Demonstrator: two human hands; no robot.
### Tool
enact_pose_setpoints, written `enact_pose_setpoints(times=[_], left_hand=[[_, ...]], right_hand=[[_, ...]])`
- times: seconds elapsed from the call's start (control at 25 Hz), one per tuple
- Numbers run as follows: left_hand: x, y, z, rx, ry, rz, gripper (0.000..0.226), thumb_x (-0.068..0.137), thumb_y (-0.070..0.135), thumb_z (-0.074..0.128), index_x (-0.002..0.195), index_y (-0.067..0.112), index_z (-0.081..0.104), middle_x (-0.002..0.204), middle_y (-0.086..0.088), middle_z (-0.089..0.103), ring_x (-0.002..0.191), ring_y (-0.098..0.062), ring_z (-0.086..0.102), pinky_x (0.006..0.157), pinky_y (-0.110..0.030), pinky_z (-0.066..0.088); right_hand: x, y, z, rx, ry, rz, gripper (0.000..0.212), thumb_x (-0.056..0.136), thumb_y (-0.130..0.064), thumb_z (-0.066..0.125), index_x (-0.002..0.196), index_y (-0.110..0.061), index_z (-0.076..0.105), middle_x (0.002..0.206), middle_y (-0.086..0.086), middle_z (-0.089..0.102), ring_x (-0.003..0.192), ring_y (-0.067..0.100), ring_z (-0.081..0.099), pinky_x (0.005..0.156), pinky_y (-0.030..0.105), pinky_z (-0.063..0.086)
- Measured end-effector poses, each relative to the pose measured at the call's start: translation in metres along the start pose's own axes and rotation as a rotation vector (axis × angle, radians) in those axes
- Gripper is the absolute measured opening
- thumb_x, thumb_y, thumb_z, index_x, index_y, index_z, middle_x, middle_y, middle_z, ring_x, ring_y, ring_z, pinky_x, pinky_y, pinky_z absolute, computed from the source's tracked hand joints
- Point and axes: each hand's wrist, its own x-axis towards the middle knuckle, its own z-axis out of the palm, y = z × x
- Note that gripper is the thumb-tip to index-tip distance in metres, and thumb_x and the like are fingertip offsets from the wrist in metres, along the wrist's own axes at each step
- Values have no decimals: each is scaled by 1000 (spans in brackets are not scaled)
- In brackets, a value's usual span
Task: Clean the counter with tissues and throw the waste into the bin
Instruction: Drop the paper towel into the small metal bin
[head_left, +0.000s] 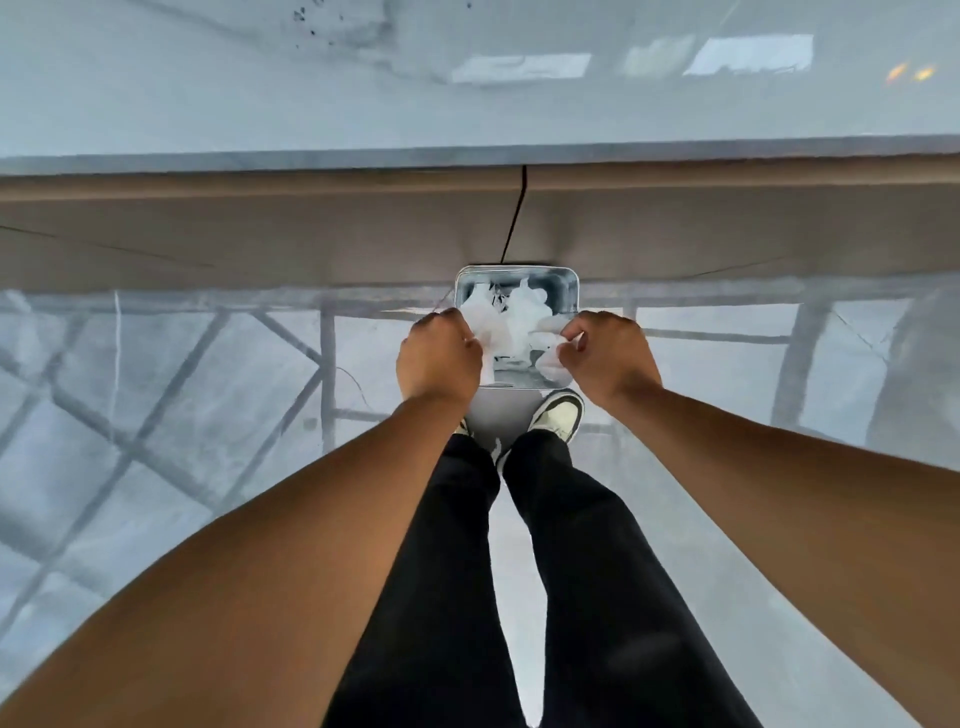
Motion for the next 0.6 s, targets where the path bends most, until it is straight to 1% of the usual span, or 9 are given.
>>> enact_pose_setpoints(times=[0.12,0.24,0.32,0.44,0.48,0.6], left_hand=[[28,-15,37,-16,-19,-26,14,88,19,62,96,13,72,97,-9,72,90,-33,66,71,-34,50],[50,-32,71,-20,-43,-73,14,87,17,61,95,11,71,96,-11,73,90,-35,66,75,-39,56],[63,-37,90,-37,-70,-93,14,86,16,60,93,10,71,94,-12,72,89,-37,65,73,-39,55],[77,-40,107,2,-76,-55,13,86,14,59,92,9,69,93,-14,70,87,-39,65,67,-36,47],[82,-41,111,13,-73,-32,14,87,14,59,93,9,69,94,-14,69,87,-39,65,67,-36,46],[91,-39,120,57,-85,17,14,89,16,60,98,8,68,98,-15,68,88,-39,65,68,-38,47]], right_hand=[[30,7,35,23,26,40,12,86,-22,60,95,-24,69,94,2,73,88,23,65,77,30,53],[54,19,67,-23,-12,47,12,88,-24,61,96,-24,69,96,4,73,87,26,66,73,30,52],[69,28,81,-74,-31,82,12,90,-25,60,98,-23,69,98,6,73,85,28,65,69,28,46],[89,31,97,-85,-18,110,12,91,-24,60,98,-21,68,95,7,72,78,26,60,68,26,43],[94,31,100,-93,-13,115,12,91,-24,59,99,-21,68,95,7,72,78,27,61,68,27,43],[104,34,111,-117,-24,139,14,90,-25,59,100,-22,67,96,8,70,87,32,65,68,29,45]])
